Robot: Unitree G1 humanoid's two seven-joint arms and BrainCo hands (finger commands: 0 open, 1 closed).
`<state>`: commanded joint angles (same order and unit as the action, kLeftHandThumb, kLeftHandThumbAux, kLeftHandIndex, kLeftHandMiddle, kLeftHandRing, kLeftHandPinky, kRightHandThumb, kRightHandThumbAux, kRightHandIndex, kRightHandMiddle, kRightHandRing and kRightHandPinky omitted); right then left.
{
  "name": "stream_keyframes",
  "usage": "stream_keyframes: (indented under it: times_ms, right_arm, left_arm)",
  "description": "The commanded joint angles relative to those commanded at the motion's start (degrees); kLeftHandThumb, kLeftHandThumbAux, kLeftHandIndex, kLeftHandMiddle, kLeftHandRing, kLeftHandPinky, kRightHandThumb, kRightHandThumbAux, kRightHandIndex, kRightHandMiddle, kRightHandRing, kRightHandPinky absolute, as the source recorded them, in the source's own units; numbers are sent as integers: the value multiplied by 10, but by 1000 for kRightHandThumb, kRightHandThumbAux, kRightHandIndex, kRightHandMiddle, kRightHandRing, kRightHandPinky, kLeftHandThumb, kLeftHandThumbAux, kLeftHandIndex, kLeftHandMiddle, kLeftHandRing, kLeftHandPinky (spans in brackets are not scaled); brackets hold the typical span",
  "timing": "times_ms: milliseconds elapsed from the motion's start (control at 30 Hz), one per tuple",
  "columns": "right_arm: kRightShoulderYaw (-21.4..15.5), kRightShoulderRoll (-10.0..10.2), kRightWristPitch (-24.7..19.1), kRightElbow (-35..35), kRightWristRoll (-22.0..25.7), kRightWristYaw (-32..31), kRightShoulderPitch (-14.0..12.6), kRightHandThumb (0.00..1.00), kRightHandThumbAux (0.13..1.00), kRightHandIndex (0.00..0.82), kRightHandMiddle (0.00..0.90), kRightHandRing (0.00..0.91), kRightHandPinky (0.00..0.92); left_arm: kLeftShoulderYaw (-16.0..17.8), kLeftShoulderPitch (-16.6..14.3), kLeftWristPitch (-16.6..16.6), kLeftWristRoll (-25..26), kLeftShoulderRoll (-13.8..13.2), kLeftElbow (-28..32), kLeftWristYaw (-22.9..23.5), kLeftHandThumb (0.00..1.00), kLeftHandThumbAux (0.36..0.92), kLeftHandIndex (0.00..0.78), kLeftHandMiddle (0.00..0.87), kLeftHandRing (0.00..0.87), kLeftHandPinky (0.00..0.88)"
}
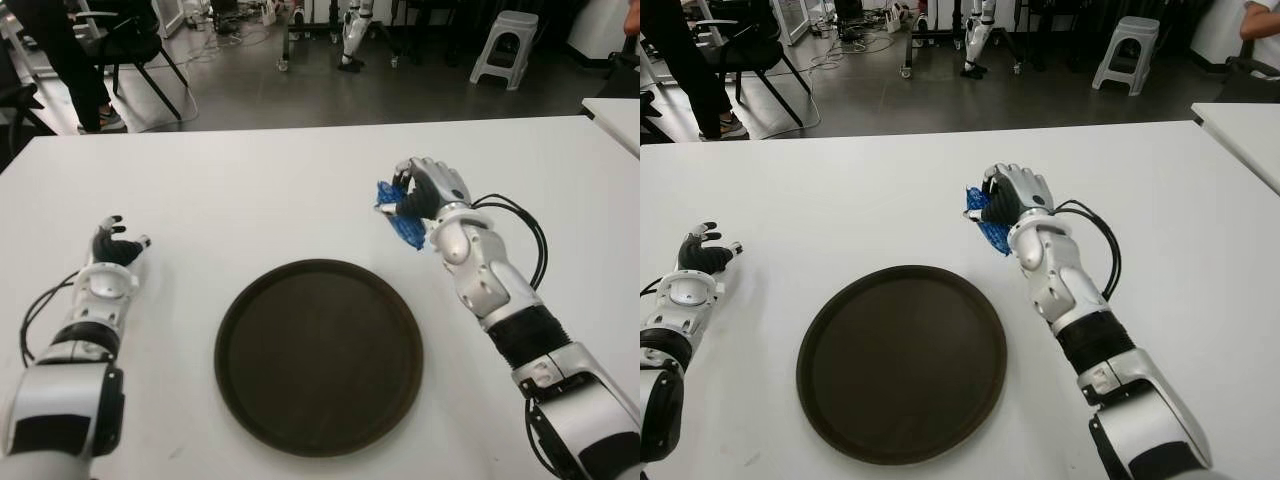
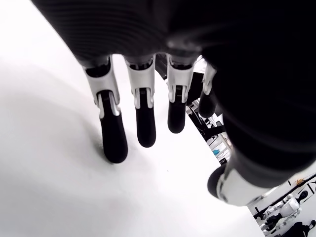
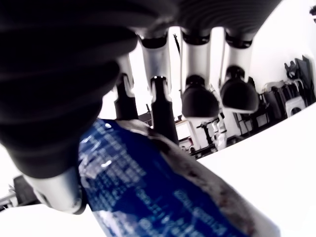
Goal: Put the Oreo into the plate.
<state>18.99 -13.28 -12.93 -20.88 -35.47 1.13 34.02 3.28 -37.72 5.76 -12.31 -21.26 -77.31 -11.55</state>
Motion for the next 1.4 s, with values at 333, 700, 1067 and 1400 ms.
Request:
stream_keyframes:
  times_ms: [333,700,1067,1400]
  right_arm:
    - [-16,-4,16,22,32,-18,-4,377,832,687,810,810,807]
    - [-51,-8,59,7,82,-24,10,358,829,708,820,816,806]
    - [-78,-5,117,-30,111,0,23,347,826,686,814,815,808]
    - [-94,3,154,-56,141,-1,28,354,824,682,819,829,822]
  left_arm:
    - [-2,-1,-3,-1,0,-1,0,307,737,70,172,193,187]
    - [-6,-3,-6,-5,0,-1,1,263,737,56,150,168,173]
    - [-8,-2,-5,-7,0,0,-3,246,730,67,169,184,189]
    - [-4,-3,-7,-4,1,-1,1,265,754,71,177,196,188]
